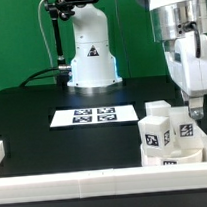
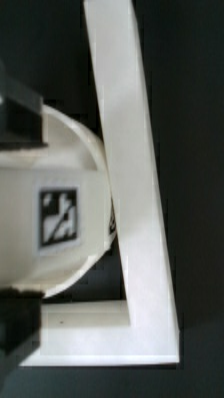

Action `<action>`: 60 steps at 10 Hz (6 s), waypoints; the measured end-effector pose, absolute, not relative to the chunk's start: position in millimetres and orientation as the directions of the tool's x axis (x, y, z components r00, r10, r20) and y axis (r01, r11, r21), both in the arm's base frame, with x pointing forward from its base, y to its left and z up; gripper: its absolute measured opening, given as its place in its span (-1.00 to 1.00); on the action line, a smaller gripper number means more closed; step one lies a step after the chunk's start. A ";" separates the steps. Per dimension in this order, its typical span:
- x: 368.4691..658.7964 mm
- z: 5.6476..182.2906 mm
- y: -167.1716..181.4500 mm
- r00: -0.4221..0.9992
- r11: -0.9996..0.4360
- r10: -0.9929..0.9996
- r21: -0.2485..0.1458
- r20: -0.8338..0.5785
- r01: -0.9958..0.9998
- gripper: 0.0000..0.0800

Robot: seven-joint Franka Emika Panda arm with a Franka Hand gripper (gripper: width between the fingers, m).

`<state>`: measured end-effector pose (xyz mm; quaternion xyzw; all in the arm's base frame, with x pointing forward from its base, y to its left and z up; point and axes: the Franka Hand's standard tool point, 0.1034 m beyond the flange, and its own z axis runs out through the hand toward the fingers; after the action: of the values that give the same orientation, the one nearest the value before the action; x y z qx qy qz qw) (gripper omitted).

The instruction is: Assemble stool

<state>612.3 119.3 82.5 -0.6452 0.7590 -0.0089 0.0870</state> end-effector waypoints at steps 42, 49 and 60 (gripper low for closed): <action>617.1 86.8 102.7 0.159 -0.146 0.984 0.141 -0.084 0.979 0.62; 617.6 86.8 99.3 0.189 -0.176 0.979 0.143 -0.081 0.974 -0.16; 616.3 86.2 110.3 0.974 -0.975 0.206 0.106 0.089 0.197 -0.16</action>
Offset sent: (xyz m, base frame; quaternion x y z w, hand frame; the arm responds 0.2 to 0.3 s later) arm -0.0054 -0.0029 0.0189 -0.0055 -0.0093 -0.0613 0.9981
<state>616.3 110.3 86.2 -0.9924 -0.1016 -0.0497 -0.0485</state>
